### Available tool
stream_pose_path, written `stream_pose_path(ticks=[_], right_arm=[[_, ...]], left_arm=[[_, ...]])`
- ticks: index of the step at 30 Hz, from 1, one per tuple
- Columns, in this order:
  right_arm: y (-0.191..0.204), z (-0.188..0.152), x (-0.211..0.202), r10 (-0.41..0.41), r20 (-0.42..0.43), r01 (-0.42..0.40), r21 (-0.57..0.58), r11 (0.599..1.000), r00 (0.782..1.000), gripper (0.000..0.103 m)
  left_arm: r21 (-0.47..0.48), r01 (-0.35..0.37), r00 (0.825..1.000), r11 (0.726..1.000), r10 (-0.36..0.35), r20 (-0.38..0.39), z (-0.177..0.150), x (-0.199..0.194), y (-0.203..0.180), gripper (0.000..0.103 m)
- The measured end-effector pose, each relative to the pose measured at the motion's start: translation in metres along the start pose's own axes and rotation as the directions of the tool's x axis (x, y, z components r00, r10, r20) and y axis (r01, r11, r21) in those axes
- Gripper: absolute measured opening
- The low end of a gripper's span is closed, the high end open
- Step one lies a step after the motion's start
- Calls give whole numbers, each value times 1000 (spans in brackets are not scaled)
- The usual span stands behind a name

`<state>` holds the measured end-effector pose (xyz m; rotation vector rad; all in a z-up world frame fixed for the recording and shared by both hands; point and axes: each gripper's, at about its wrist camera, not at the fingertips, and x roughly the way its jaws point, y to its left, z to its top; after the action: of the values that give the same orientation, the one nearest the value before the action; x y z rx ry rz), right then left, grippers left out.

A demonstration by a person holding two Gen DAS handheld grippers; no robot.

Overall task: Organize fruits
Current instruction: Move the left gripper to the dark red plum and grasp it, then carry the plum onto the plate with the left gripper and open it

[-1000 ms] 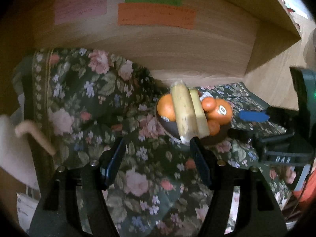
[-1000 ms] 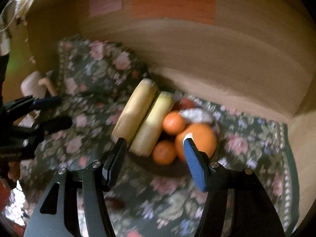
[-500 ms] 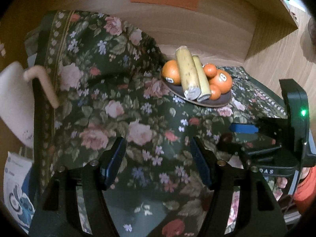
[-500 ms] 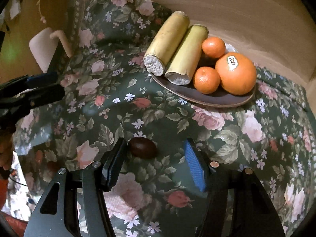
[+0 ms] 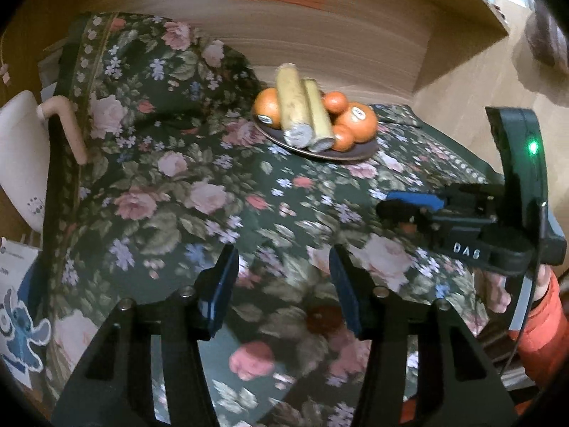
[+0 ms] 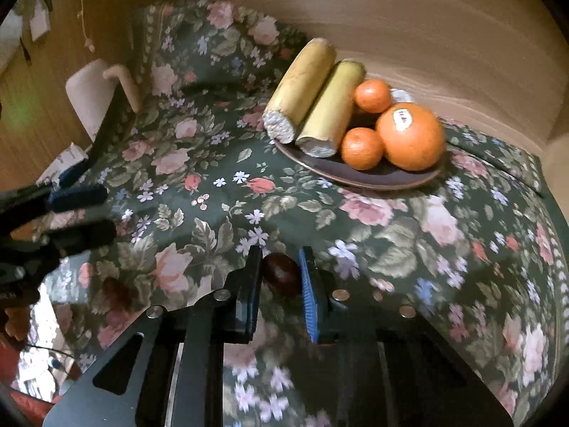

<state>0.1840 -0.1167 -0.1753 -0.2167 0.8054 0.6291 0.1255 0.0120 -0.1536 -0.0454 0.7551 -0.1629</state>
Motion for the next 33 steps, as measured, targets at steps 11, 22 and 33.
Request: stream_pose_path(ticks=[11, 22, 33], right_arm=[[-6, -24, -28, -22, 44, 21, 21, 1000, 999, 19], [-15, -22, -28, -25, 52, 23, 43, 999, 998, 19], [-36, 20, -21, -43, 86, 41, 27, 999, 995, 19]], left_arm=[[45, -39, 998, 998, 41, -48, -32, 13, -26, 47], [69, -69, 997, 995, 71, -30, -30, 11, -31, 26], [63, -18, 1000, 998, 16, 21, 41, 31, -25, 26]])
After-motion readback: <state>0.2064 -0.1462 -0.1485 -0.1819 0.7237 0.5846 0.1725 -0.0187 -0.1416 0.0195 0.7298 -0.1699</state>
